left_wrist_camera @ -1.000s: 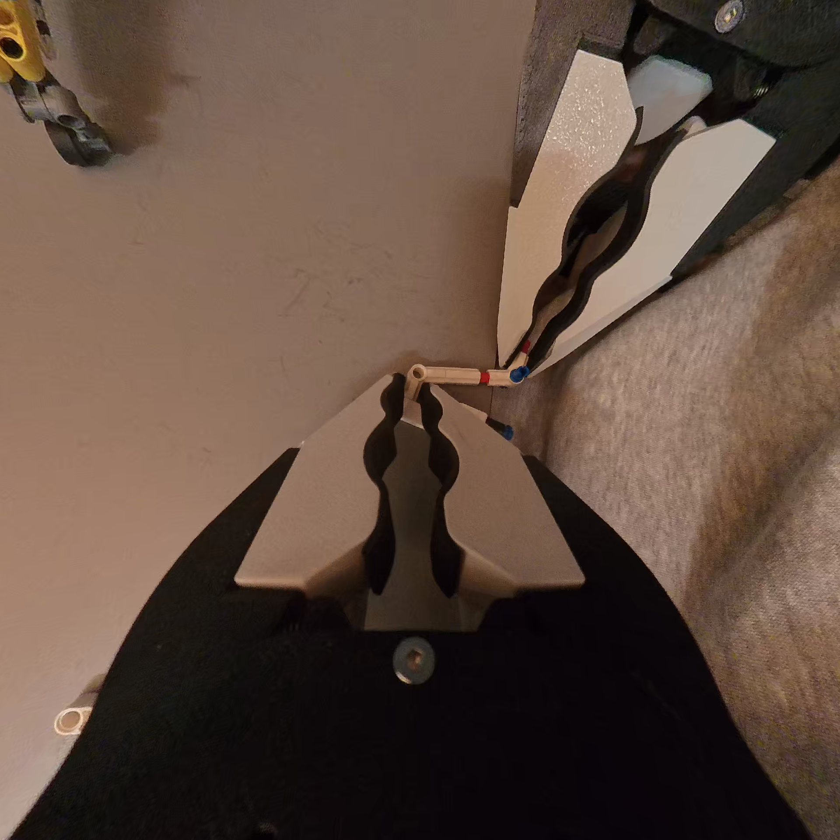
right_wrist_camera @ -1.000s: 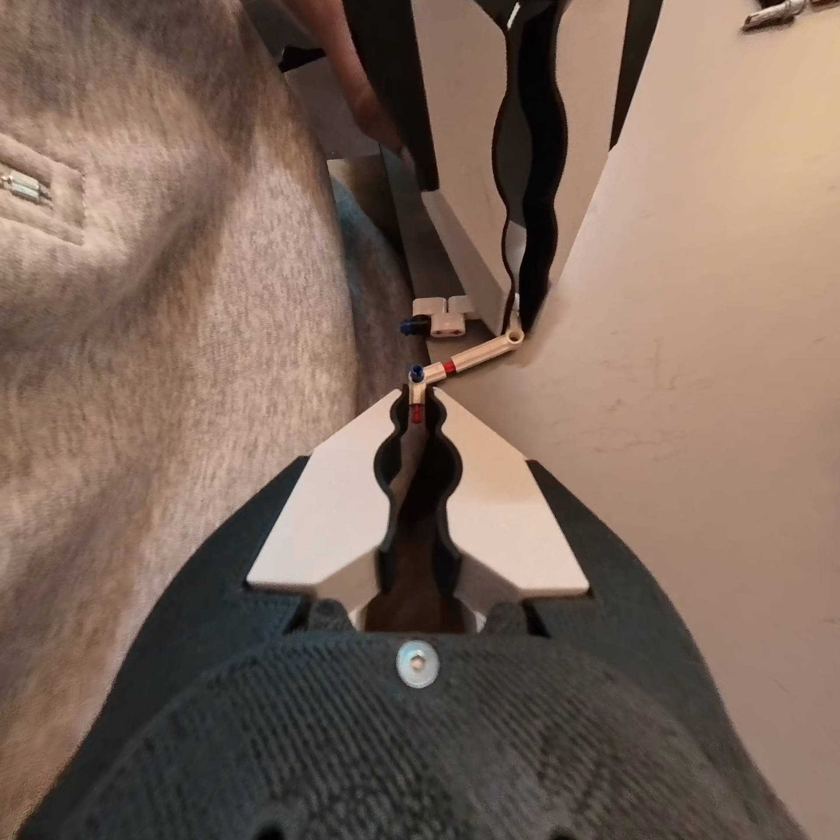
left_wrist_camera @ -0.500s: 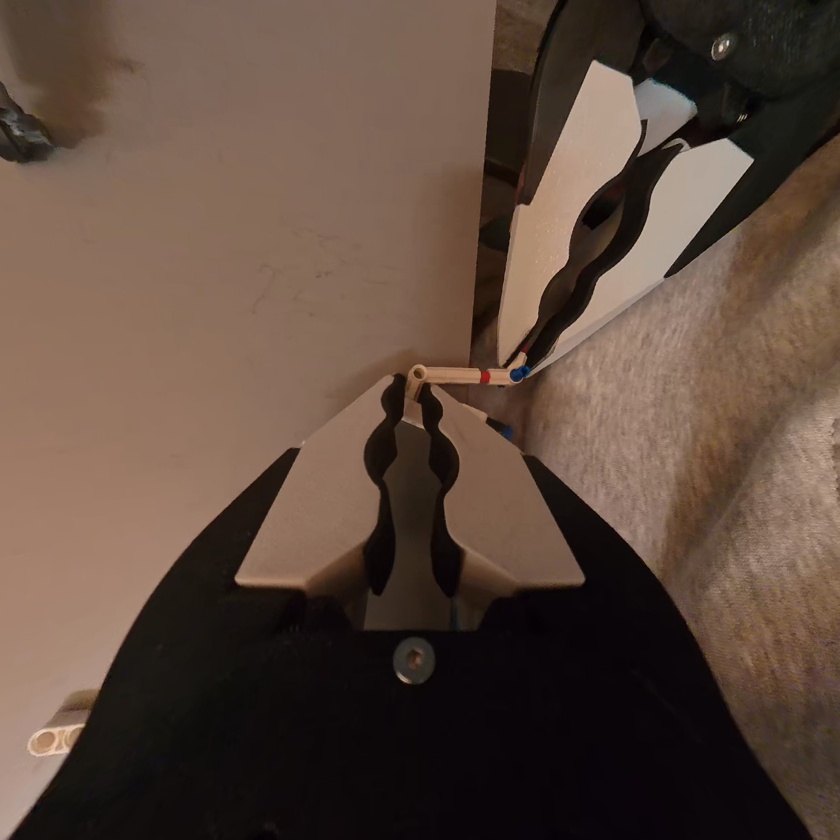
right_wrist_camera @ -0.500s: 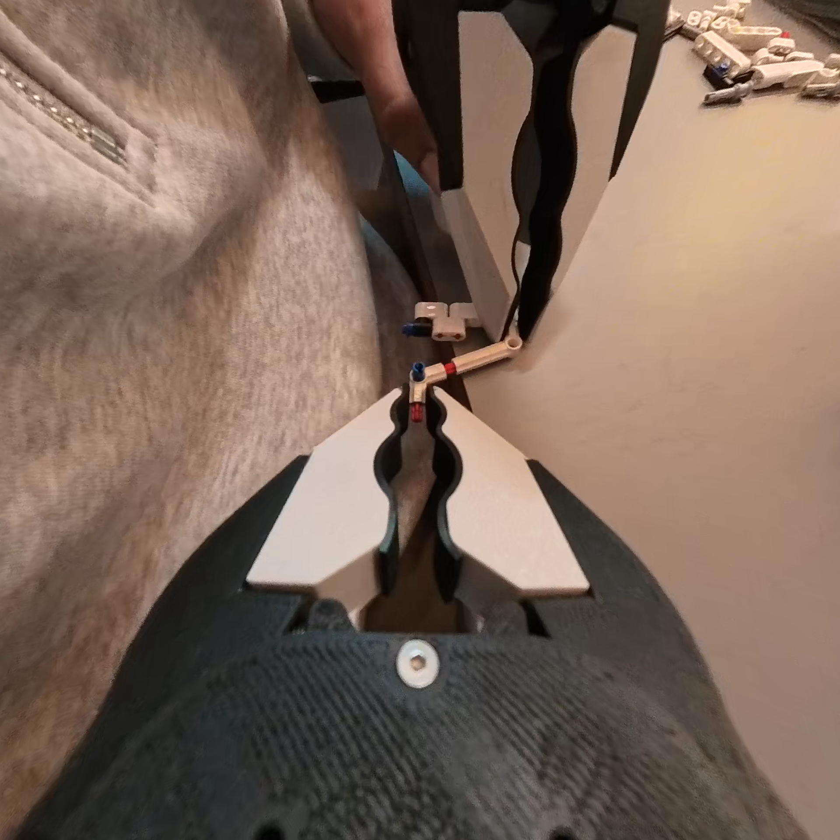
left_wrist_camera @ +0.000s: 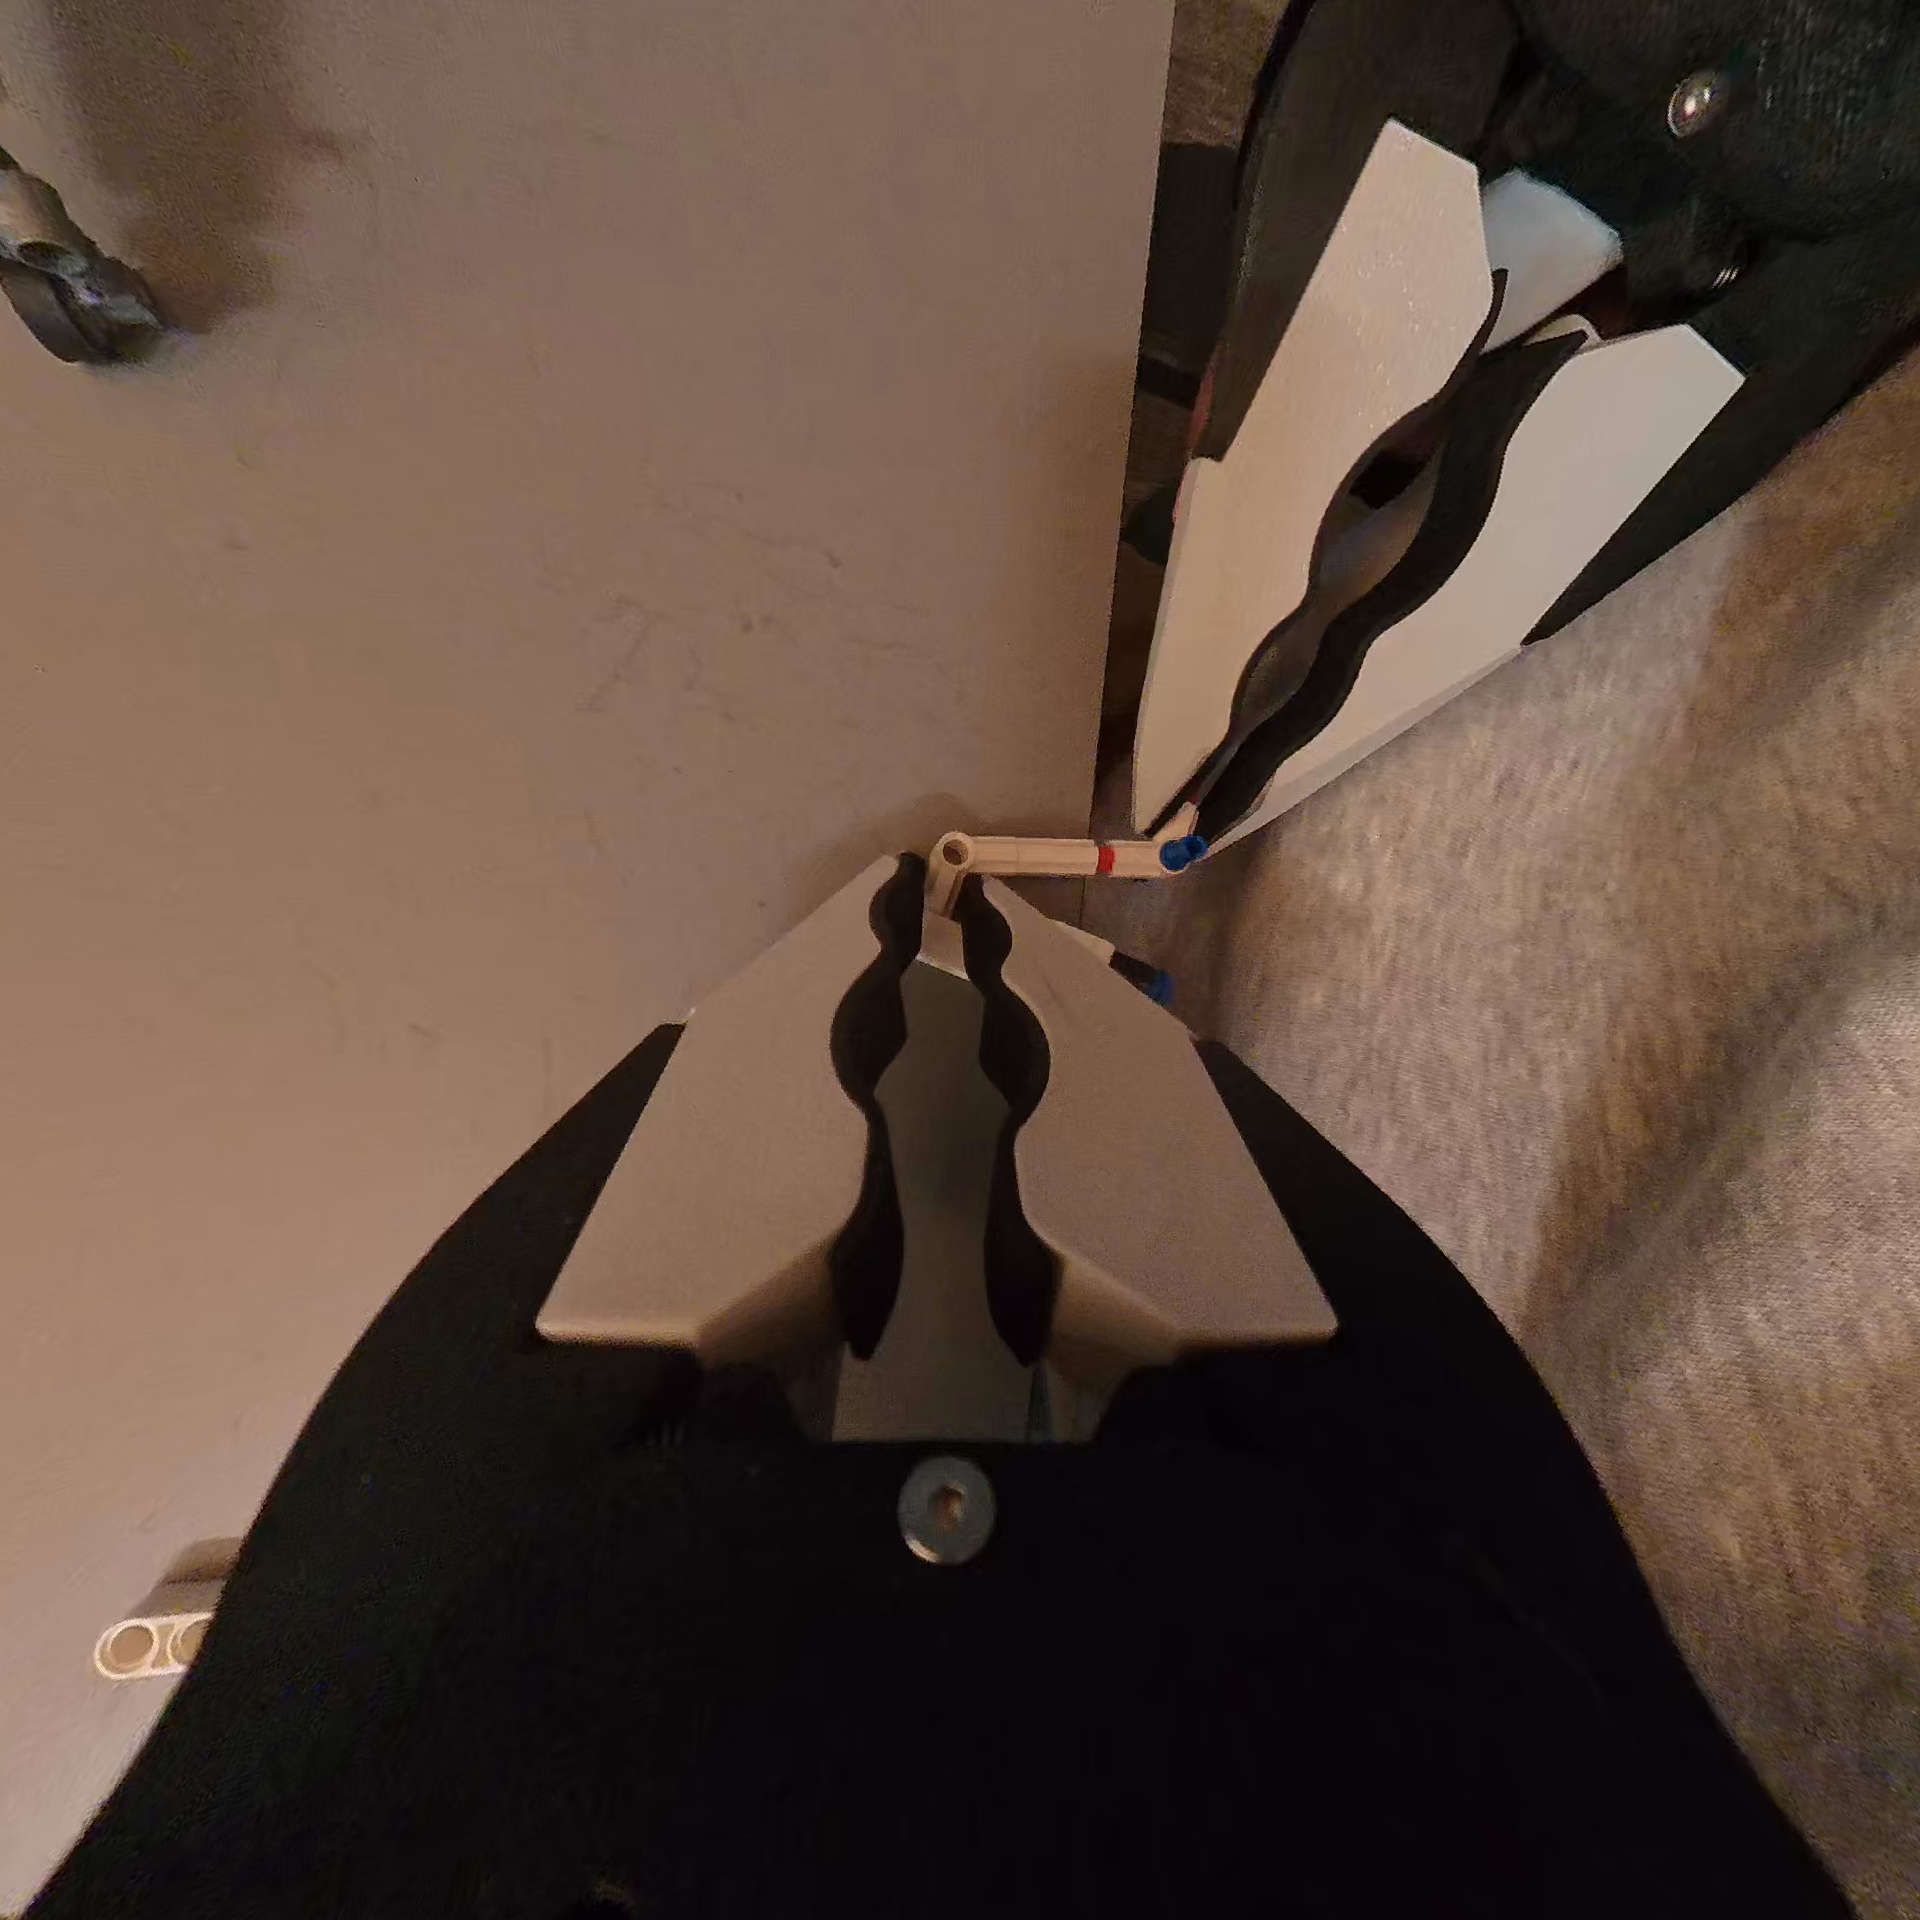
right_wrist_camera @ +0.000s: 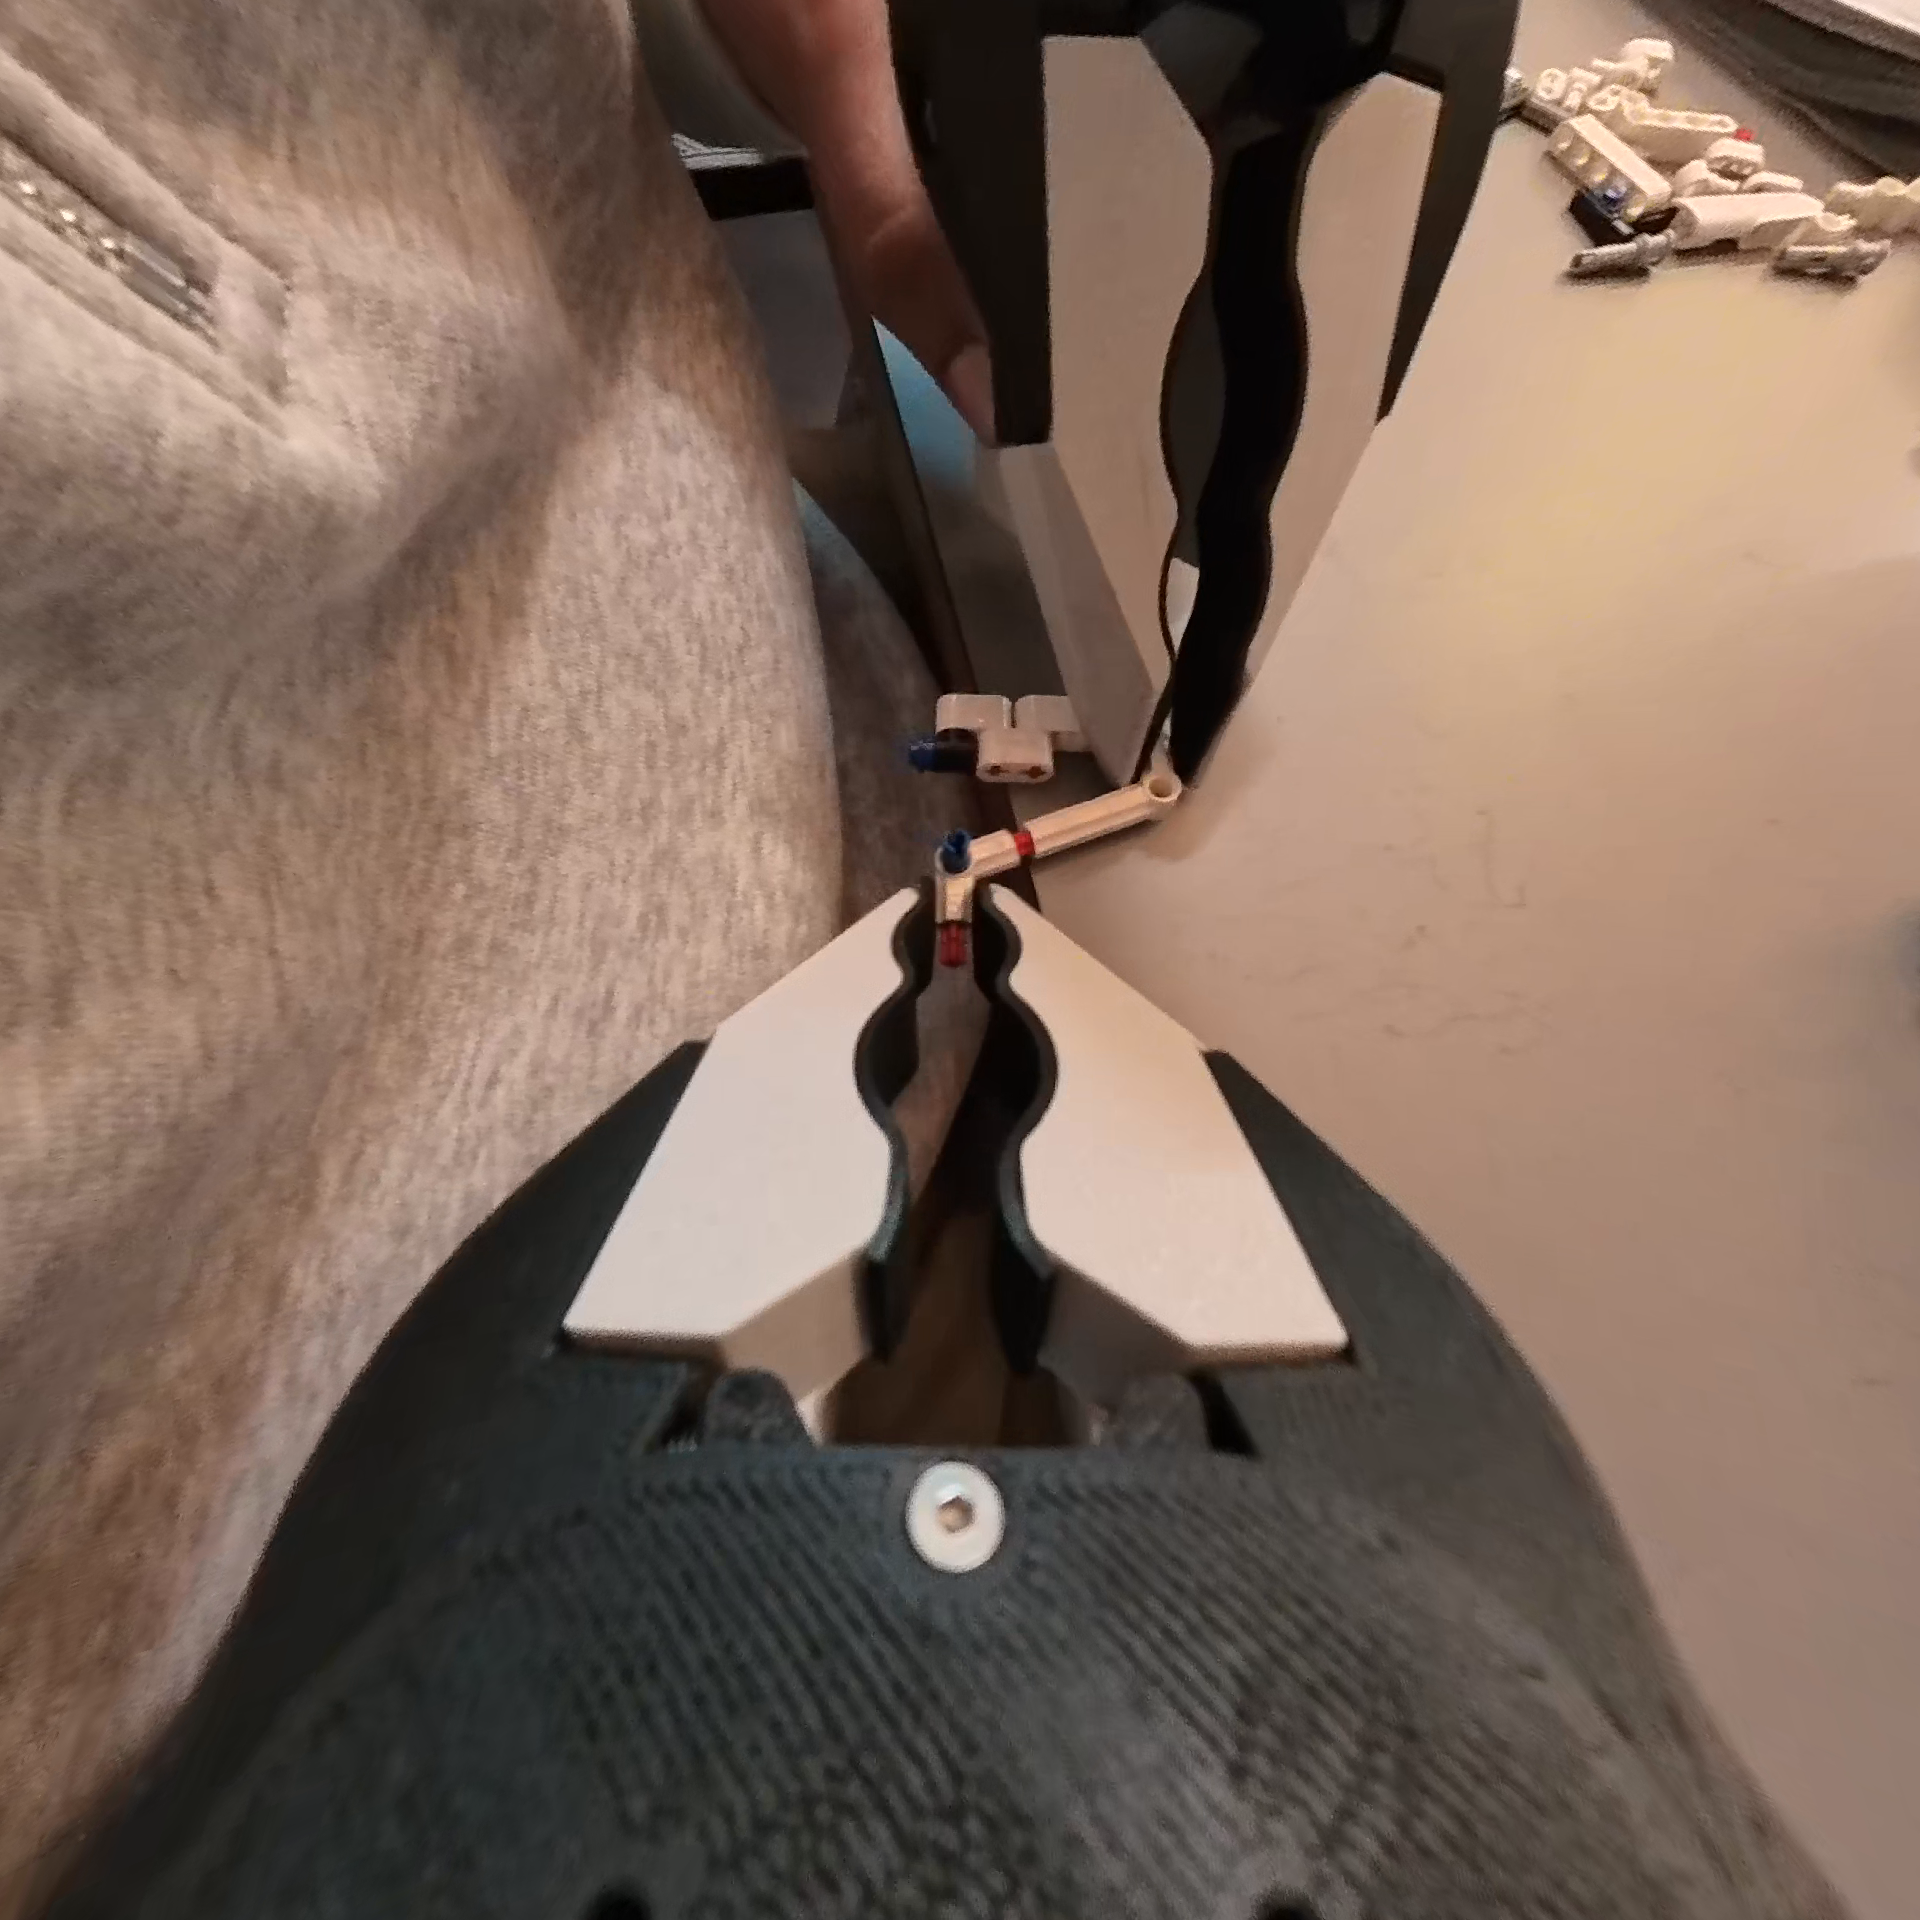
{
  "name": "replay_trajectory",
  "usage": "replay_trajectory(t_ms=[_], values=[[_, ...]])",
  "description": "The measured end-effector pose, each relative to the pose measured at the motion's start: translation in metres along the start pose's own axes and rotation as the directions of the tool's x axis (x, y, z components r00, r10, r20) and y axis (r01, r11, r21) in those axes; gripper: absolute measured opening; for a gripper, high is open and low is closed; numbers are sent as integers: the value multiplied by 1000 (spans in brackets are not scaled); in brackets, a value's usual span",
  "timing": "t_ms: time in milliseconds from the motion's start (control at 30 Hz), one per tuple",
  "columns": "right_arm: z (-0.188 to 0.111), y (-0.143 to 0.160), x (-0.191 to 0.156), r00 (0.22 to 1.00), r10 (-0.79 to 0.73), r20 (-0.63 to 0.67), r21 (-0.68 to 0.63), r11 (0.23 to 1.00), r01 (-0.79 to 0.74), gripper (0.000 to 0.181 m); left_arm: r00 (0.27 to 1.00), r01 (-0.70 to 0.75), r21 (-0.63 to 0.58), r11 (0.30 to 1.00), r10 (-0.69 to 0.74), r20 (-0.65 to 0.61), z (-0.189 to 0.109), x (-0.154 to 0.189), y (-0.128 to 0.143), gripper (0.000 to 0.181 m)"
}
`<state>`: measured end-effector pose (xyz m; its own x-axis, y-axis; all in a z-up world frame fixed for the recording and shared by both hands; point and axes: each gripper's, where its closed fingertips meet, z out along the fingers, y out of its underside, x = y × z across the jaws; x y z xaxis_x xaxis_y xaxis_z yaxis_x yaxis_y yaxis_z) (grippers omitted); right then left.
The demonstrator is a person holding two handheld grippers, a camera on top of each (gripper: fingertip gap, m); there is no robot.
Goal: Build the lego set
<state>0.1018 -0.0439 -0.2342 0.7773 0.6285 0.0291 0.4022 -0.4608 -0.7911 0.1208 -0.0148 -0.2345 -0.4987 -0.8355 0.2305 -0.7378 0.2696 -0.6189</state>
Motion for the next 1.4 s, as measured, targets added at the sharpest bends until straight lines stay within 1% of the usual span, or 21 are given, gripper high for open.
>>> replay_trajectory(t_ms=[733,933,967,1000,1067,1100,1133,1200,1267,1333,1400], values=[[1,0,3,999,35,17,-11,999,-35,5,1000,11,-1,1000,-11,9,1,-1,0,7],[1,-1,4,1000,5,7,-12,1000,-5,5,1000,9,10,1000,-9,-11,1,-2,-1,7],[0,-3,5,1000,-7,-6,-10,1000,7,5,1000,21,21,1000,-20,-13,1,-4,-3,7],[-1,-6,6,1000,-17,-16,-8,1000,17,6,999,36,40,999,-35,-19,-1,-5,-5,12],[-6,-13,10,999,-21,-28,10,1000,22,6,997,78,81,994,-78,-6,-8,-14,-10,33],[-8,-18,12,999,-16,-32,27,1000,17,6,995,98,113,989,-97,-9,-14,-18,-13,40],[-10,-24,15,1000,-5,-30,49,999,6,6,993,120,155,981,-118,-22,-22,-22,-18,43],[-13,-35,22,999,25,-25,86,996,-23,6,987,158,253,955,-149,-56,-40,-27,-30,46],[-10,-40,35,998,56,-31,86,995,-54,6,983,182,325,928,-170,-67,-56,-35,-36,46],[-2,-41,49,996,75,-40,59,996,-73,6,983,183,363,914,-183,-36,-64,-45,-35,47],[9,-43,59,998,63,-30,50,997,-62,6,982,172,385,907,-187,2,-67,-53,-32,47]])
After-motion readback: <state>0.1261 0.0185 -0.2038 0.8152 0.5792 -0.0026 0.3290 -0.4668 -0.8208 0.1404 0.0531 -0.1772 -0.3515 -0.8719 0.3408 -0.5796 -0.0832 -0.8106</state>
